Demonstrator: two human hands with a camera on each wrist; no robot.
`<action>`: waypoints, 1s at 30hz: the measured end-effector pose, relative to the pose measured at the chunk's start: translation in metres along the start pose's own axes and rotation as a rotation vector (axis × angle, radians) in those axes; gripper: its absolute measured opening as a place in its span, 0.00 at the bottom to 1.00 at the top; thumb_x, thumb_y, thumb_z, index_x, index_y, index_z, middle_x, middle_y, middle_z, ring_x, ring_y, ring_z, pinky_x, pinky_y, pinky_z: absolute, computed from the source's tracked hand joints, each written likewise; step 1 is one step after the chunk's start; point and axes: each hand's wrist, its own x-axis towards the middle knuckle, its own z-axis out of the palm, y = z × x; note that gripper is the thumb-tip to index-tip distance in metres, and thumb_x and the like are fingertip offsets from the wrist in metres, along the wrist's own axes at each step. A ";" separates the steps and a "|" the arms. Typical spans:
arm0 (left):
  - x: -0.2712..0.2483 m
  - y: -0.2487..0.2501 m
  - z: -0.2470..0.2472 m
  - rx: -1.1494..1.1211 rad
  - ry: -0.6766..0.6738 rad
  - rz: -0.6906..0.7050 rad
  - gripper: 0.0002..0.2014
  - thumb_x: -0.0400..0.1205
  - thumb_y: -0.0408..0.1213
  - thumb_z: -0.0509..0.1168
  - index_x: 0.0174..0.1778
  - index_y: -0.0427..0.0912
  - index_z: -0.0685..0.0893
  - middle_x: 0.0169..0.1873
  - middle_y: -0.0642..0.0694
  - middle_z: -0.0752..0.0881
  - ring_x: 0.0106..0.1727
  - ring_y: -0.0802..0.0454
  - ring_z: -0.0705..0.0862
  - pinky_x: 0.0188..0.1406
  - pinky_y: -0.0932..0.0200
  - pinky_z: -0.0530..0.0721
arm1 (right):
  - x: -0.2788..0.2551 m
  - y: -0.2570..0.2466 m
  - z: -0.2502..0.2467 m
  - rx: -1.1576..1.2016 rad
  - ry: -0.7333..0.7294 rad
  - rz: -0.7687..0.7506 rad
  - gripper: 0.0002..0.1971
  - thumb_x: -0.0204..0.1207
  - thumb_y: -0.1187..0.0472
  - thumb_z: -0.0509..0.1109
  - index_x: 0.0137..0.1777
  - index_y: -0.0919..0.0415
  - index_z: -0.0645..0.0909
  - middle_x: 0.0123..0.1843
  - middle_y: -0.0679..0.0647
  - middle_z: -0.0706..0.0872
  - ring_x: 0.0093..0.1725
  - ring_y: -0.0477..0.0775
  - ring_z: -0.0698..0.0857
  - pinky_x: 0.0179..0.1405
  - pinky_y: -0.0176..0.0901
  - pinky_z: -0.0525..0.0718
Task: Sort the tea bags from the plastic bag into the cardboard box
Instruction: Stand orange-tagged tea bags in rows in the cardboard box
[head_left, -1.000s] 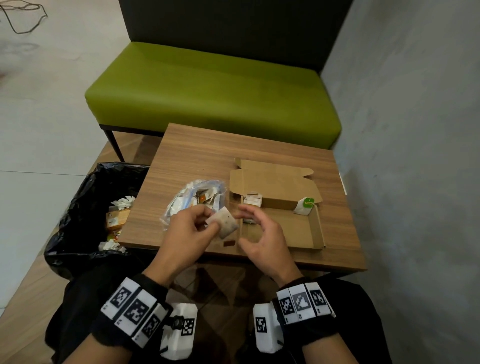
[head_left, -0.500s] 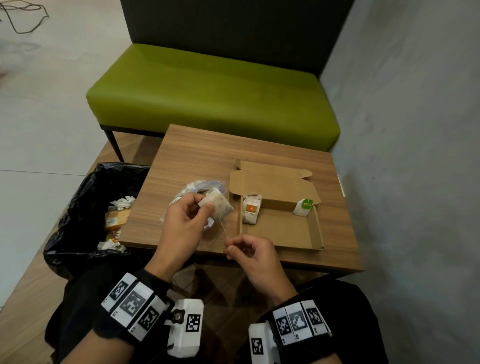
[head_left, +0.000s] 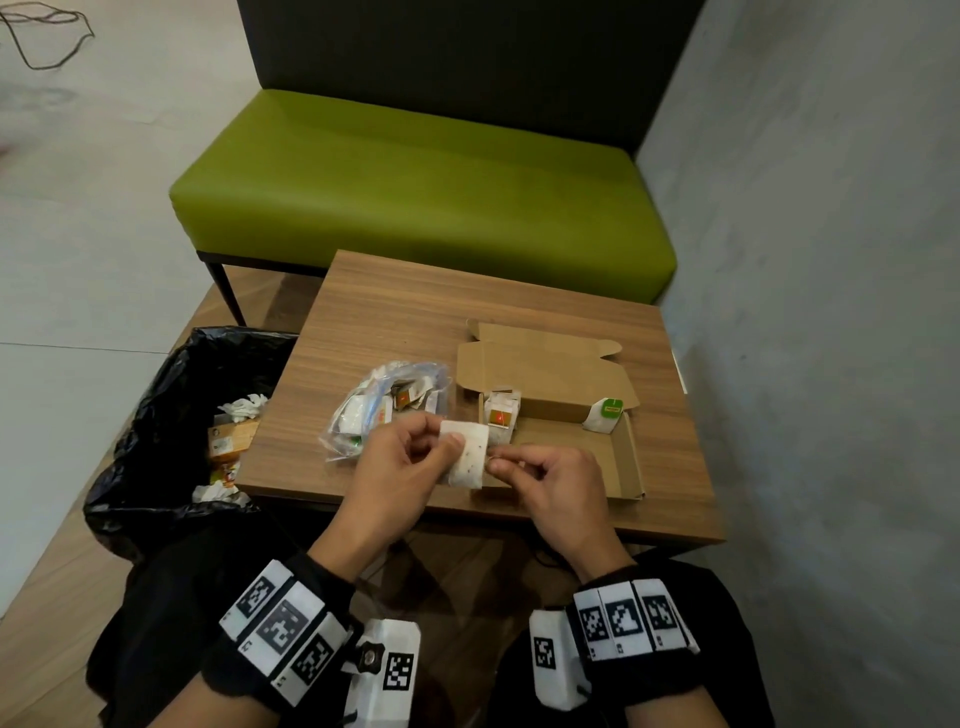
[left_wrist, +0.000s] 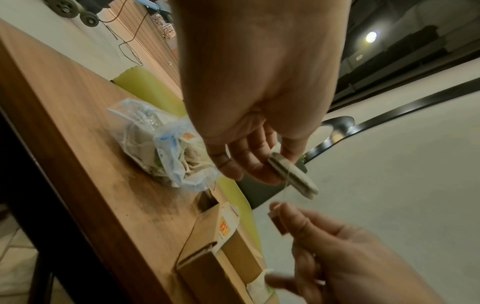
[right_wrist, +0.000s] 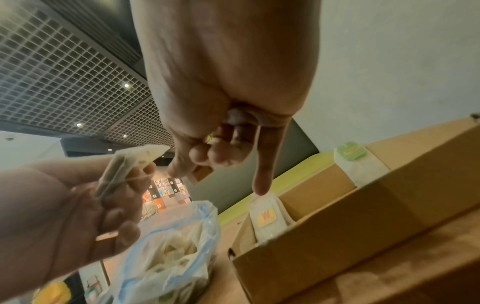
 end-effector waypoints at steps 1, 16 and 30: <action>-0.001 -0.002 0.002 0.015 -0.026 -0.007 0.05 0.84 0.34 0.67 0.51 0.41 0.87 0.40 0.43 0.91 0.42 0.52 0.90 0.38 0.63 0.86 | 0.002 -0.002 -0.003 0.050 -0.004 0.017 0.09 0.76 0.54 0.78 0.55 0.45 0.91 0.40 0.42 0.92 0.36 0.43 0.88 0.42 0.53 0.90; -0.008 -0.017 0.020 0.257 -0.045 0.024 0.03 0.83 0.39 0.70 0.47 0.50 0.89 0.37 0.46 0.90 0.41 0.50 0.88 0.41 0.53 0.88 | 0.007 -0.007 0.001 0.468 0.018 0.201 0.16 0.80 0.70 0.71 0.66 0.56 0.85 0.39 0.50 0.92 0.45 0.47 0.91 0.48 0.43 0.89; -0.006 -0.016 0.027 0.026 -0.002 -0.183 0.05 0.82 0.36 0.70 0.44 0.40 0.91 0.33 0.43 0.91 0.32 0.54 0.87 0.29 0.65 0.81 | -0.007 -0.008 -0.001 0.211 -0.060 -0.029 0.10 0.72 0.67 0.77 0.45 0.48 0.90 0.54 0.42 0.91 0.59 0.37 0.86 0.63 0.38 0.82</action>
